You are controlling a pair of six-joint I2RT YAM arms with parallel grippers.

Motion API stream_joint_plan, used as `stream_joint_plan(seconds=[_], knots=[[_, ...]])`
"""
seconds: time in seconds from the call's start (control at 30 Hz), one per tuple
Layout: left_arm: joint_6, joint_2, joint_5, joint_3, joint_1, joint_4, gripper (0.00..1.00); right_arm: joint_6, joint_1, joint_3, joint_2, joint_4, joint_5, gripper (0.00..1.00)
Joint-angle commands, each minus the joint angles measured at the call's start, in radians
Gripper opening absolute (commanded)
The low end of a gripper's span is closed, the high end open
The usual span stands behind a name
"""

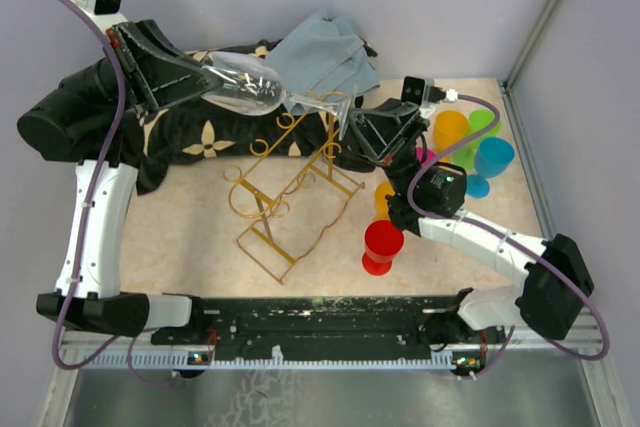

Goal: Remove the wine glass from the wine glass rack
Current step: Pick up the wine glass from the wine rack.

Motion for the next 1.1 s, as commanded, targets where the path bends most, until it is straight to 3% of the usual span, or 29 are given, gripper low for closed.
stream_joint_plan(seconds=[0.0, 0.1, 0.3, 0.6, 0.83, 1.07], knots=[[0.005, -0.025, 0.006, 0.049, -0.011, 0.105, 0.0, -0.029, -0.015, -0.011, 0.03, 0.108, -0.011, 0.05], [0.015, -0.016, 0.001, 0.07, -0.012, 0.118, 0.0, -0.03, -0.017, -0.009, 0.027, 0.112, -0.03, 0.09], [0.029, 0.015, 0.002, 0.097, -0.004, 0.131, 0.0, -0.029, -0.029, -0.027, 0.016, 0.136, -0.034, 0.26], [0.06, 0.059, 0.018, 0.147, 0.001, 0.13, 0.0, -0.031, -0.055, -0.056, -0.014, 0.097, -0.046, 0.4], [0.18, 0.111, 0.106, 0.2, 0.01, 0.047, 0.0, -0.196, -0.059, -0.05, -0.178, -0.385, -0.108, 0.43], [0.567, 0.122, 0.193, 0.26, 0.009, -0.311, 0.0, -0.398, -0.061, -0.005, -0.399, -1.082, -0.04, 0.44]])
